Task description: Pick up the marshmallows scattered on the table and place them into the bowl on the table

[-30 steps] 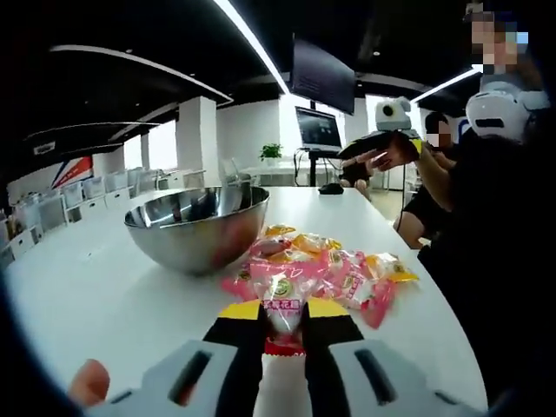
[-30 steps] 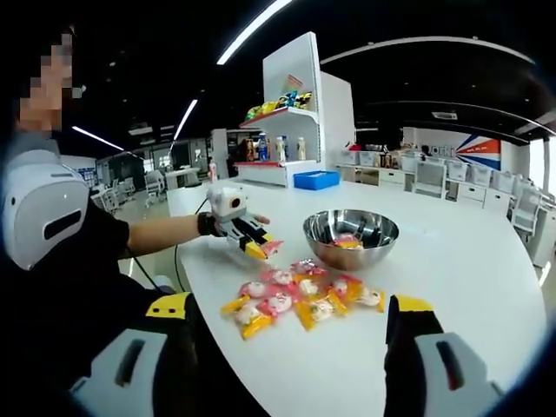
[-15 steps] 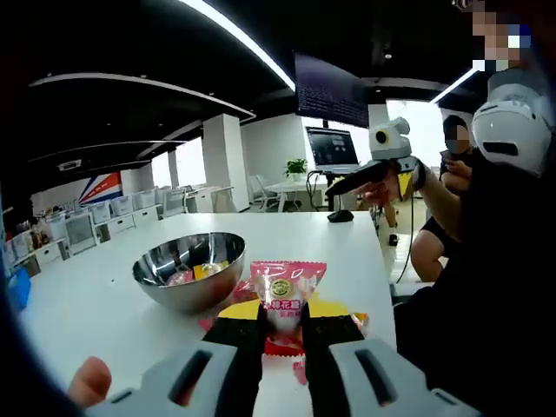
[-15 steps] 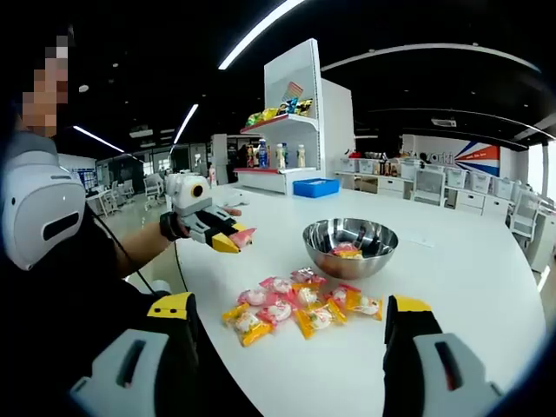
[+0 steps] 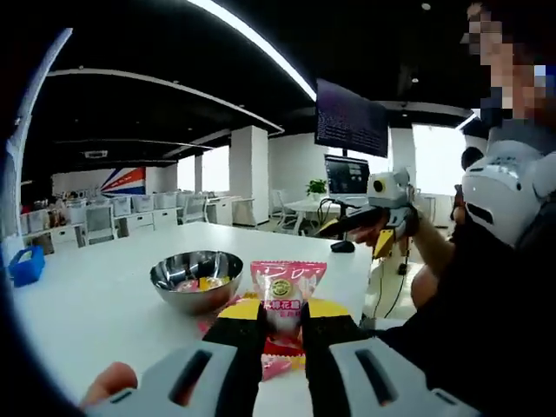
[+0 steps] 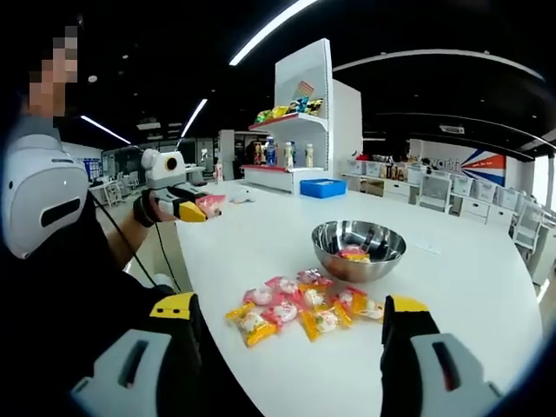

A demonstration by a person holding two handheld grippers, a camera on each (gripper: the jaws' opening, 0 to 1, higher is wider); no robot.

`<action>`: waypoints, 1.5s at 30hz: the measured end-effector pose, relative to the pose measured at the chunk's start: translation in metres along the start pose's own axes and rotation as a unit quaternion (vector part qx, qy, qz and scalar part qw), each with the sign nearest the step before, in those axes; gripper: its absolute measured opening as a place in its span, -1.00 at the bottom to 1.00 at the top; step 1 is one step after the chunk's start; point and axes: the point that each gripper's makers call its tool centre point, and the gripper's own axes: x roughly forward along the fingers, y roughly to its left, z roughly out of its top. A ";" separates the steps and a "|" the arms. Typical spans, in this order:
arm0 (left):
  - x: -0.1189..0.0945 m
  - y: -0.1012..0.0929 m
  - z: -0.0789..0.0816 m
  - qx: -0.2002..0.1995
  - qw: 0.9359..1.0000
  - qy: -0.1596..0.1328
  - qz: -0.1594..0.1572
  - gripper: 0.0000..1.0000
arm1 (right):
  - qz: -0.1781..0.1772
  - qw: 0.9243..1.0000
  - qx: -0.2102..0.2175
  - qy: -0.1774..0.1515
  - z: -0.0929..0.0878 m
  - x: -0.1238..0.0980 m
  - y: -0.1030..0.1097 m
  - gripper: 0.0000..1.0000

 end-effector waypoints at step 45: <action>0.063 0.079 0.133 0.323 0.925 0.060 0.193 -0.69 | -0.001 1.000 -0.012 0.028 -0.010 0.000 0.002 0.60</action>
